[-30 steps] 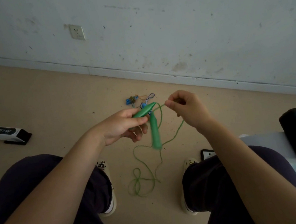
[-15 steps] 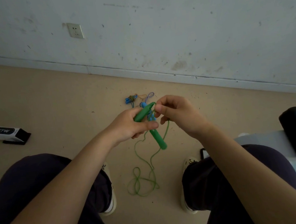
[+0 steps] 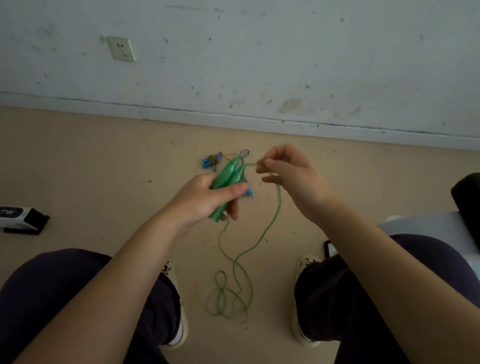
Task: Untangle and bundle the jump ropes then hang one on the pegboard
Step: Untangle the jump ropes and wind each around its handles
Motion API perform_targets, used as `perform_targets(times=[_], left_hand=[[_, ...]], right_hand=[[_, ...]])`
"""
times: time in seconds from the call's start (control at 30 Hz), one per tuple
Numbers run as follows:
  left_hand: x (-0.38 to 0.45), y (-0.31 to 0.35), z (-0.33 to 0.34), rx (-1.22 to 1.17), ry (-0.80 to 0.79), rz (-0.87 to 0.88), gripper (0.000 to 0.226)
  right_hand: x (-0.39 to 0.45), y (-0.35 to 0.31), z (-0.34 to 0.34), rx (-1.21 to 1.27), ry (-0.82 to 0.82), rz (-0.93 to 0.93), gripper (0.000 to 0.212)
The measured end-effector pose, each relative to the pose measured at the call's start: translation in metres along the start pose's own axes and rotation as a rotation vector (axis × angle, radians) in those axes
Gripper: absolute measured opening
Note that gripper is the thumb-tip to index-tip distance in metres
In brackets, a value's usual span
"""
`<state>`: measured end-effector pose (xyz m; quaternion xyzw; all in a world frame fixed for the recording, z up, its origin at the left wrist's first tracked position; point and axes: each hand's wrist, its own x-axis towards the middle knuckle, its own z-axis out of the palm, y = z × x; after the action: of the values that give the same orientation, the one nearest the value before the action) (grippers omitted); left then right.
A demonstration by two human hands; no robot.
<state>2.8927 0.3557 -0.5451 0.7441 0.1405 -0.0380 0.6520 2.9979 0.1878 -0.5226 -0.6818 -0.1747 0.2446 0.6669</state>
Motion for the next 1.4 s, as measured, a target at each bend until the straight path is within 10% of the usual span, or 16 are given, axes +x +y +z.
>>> perform_targets(times=[0.2, 0.43, 0.6, 0.73, 1.03, 1.4], left_hand=[[-0.004, 0.001, 0.005, -0.004, -0.208, -0.068, 0.044], [-0.008, 0.005, -0.006, -0.013, -0.276, -0.121, 0.037], [-0.009, 0.018, -0.012, -0.349, 0.098, -0.005, 0.021], [-0.005, 0.015, -0.018, -0.18, 0.229, -0.038, 0.021], [-0.001, -0.004, -0.008, 0.53, -0.232, -0.192, 0.043], [-0.003, -0.002, 0.0, 0.415, -0.3, -0.18, 0.074]], right_hand=[[-0.005, 0.002, 0.004, -0.274, -0.299, -0.113, 0.016], [0.003, 0.0, -0.011, -0.194, -0.14, -0.032, 0.018], [0.008, 0.0, -0.017, -0.165, 0.029, -0.02, 0.009], [0.009, 0.004, -0.016, -0.412, 0.052, -0.001, 0.009], [-0.003, 0.001, 0.001, -0.646, -0.358, -0.076, 0.003], [-0.003, -0.001, -0.003, -0.578, -0.241, -0.121, 0.024]])
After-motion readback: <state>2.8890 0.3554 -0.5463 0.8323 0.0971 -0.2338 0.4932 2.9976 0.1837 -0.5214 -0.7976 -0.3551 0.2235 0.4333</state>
